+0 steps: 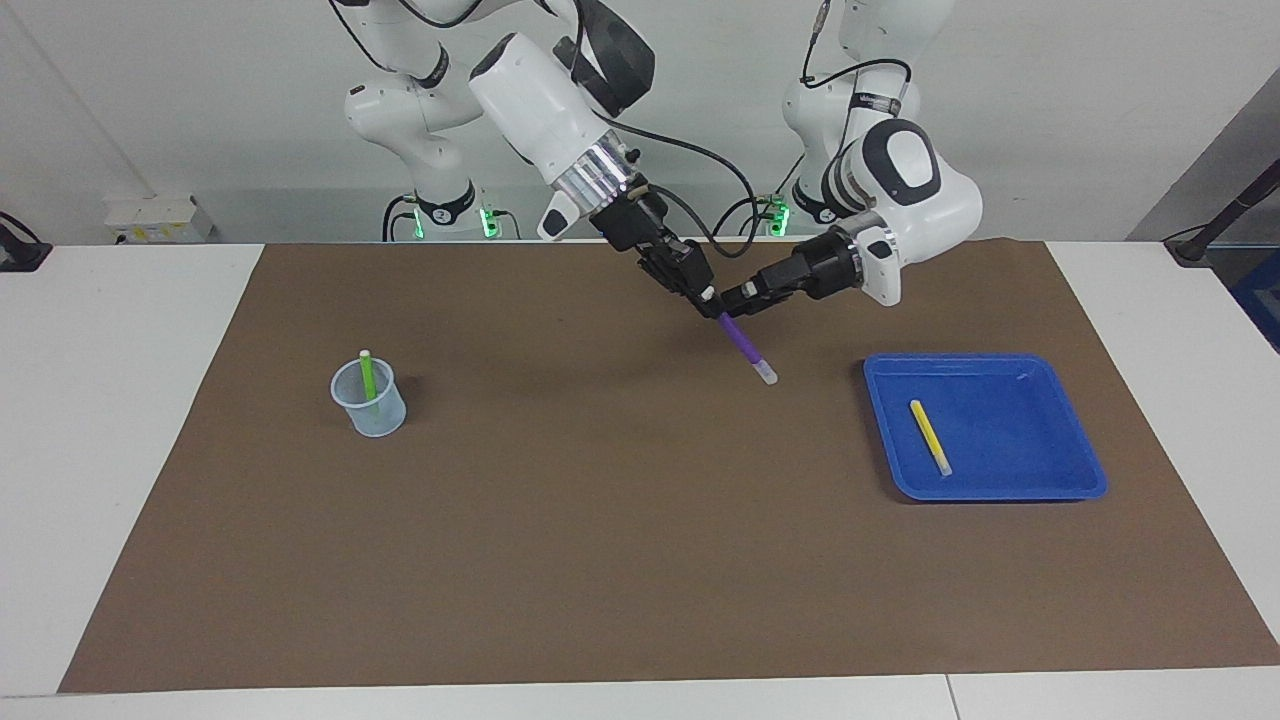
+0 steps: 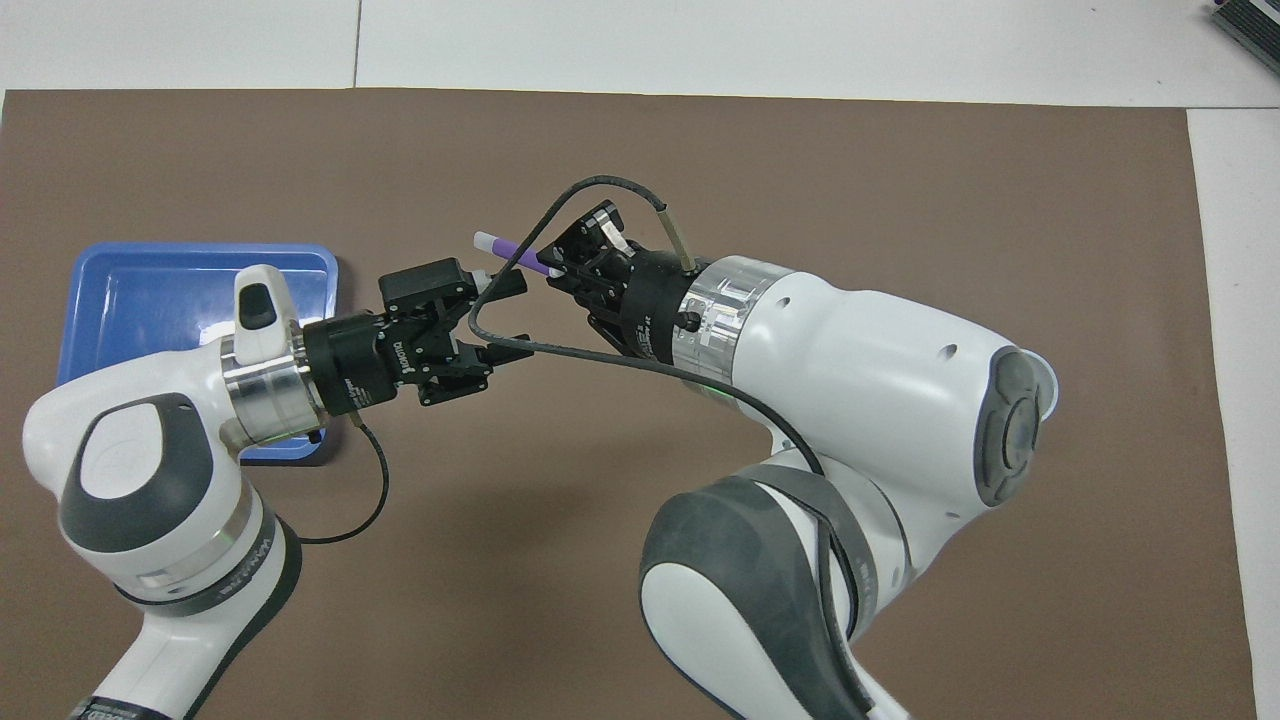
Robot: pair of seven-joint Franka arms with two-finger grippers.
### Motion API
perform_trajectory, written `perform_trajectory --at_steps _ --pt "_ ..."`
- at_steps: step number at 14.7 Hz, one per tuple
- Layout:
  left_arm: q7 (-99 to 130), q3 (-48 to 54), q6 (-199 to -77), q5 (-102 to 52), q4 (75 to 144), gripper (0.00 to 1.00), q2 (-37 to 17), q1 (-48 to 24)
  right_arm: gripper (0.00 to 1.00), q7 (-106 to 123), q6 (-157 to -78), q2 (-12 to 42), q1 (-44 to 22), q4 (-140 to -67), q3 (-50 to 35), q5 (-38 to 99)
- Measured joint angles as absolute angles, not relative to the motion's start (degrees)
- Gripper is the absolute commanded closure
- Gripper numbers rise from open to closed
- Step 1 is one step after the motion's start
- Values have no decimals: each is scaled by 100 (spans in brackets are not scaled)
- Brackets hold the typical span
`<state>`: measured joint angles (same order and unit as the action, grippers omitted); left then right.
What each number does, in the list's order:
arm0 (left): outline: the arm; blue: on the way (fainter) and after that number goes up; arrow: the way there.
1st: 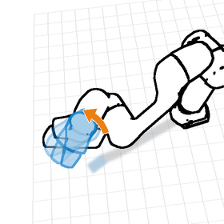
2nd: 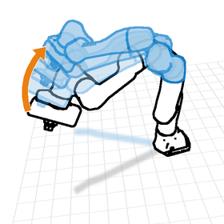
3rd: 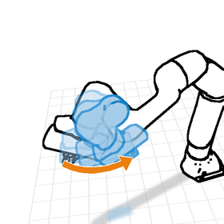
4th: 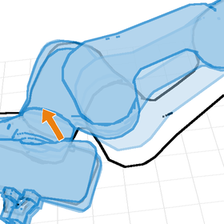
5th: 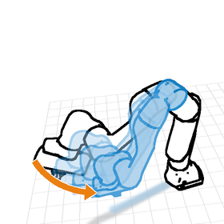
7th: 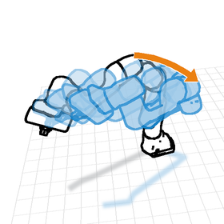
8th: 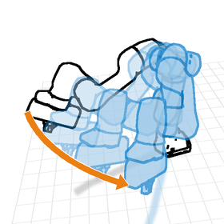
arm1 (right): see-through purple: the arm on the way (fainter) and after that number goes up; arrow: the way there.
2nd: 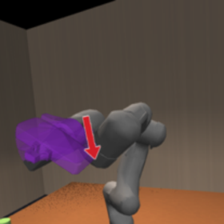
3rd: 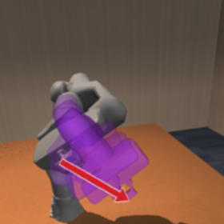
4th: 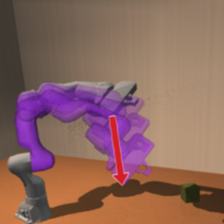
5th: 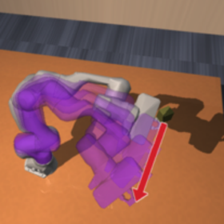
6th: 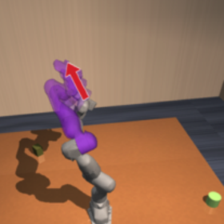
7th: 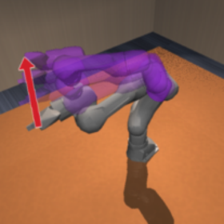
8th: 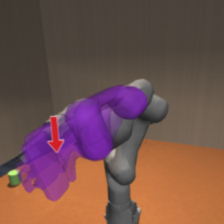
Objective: Right arm passes pens to left for tray arrangement
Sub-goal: 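Lift the purple pen with the right gripper toward the left gripper, then grasp the purple pen with the left gripper and open the right gripper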
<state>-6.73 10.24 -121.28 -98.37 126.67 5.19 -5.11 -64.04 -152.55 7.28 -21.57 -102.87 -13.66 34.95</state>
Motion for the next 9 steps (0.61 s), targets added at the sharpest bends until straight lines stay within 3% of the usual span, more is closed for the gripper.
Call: perform_trajectory --at_steps 3,9 --pt "-672 997 -11803 -9685 12667 9 595 -164 100 -5963 -15053 730 -2103 -10468 -1342 3495" --pt "-670 1033 -11878 -9655 12677 11 607 -124 100 -5935 -15045 697 -2144 -10490 -1363 3726"
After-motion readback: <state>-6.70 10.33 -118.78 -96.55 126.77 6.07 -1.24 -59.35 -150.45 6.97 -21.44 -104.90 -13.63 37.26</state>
